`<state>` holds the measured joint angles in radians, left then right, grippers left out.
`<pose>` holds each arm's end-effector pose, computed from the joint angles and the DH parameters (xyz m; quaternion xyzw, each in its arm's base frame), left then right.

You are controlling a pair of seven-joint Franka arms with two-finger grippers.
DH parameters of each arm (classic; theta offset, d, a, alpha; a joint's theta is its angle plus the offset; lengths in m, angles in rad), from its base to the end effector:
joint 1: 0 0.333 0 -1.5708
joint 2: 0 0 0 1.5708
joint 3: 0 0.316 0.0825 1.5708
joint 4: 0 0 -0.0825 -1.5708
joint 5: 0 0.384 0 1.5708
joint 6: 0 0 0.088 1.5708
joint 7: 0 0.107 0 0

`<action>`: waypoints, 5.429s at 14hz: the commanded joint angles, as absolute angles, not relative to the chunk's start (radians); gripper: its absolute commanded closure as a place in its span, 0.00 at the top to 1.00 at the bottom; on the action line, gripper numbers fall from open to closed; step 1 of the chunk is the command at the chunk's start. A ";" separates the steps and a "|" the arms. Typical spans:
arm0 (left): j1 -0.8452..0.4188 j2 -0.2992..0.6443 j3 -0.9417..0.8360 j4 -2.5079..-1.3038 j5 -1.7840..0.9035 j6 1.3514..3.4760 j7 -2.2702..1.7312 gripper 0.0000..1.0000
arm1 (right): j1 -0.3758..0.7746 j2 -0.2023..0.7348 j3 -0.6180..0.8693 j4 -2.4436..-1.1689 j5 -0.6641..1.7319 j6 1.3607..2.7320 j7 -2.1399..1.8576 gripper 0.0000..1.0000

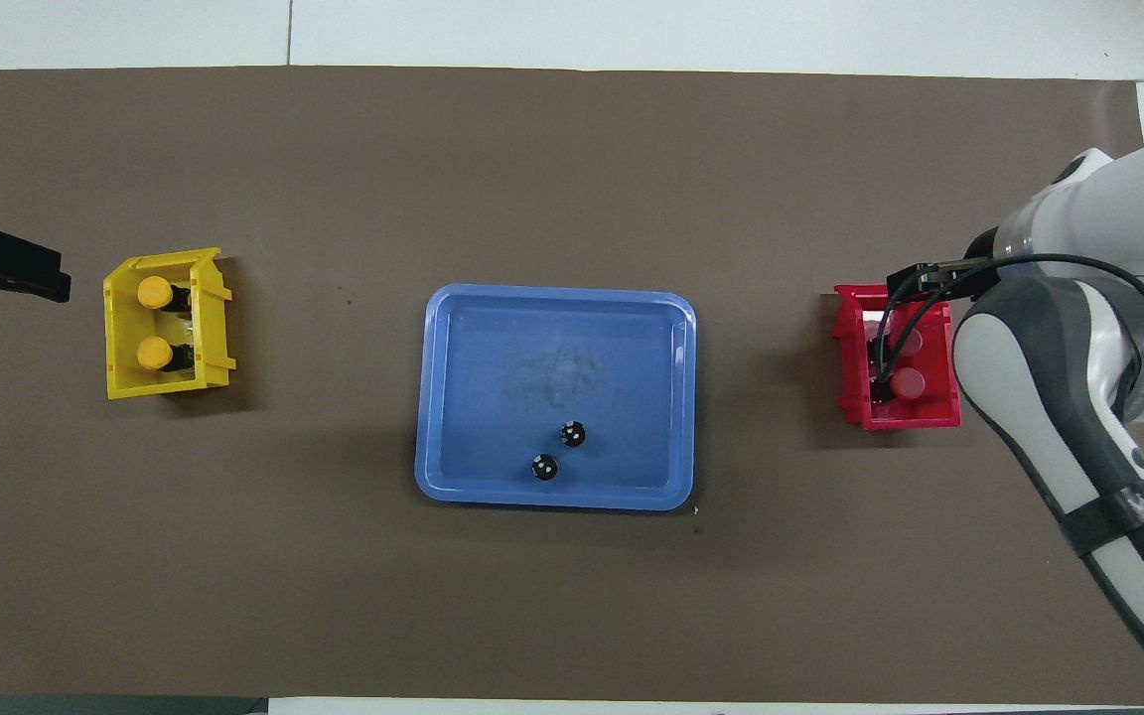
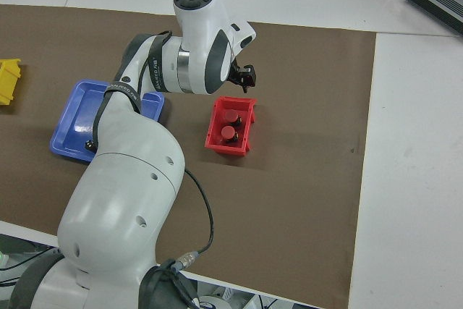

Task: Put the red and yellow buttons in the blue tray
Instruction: 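Grasp a red button with the right gripper while the left gripper reaches yellow, then release the red button in the tray while the left gripper grasps yellow, then place the yellow button in the tray while the right gripper grasps red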

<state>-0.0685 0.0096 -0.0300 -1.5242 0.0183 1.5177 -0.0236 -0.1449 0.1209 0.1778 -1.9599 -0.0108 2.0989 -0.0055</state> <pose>0.5500 -0.0522 0.6365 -0.9992 0.0370 0.0075 0.0095 0.5850 0.0162 0.4170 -0.9997 -0.0211 -0.0099 0.0061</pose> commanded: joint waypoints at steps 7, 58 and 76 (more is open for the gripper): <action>-0.055 -0.043 -0.032 -1.615 0.000 1.554 -0.055 1.00 | -0.156 0.097 0.178 -2.102 0.008 2.230 0.002 0.71; 0.048 0.195 -0.032 -2.023 -0.015 2.318 0.006 0.70 | 0.160 0.154 0.175 -1.720 -0.109 1.878 0.423 1.00; -0.337 0.181 -0.037 -1.770 0.140 2.076 -0.631 0.02 | -0.156 -0.049 0.170 -2.290 0.064 2.256 -0.081 0.65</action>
<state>-0.2349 0.2139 -0.0475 -1.6647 0.1064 1.9873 -0.4496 -0.1491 -0.0283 0.1658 -2.2555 0.0357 2.2267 -0.0434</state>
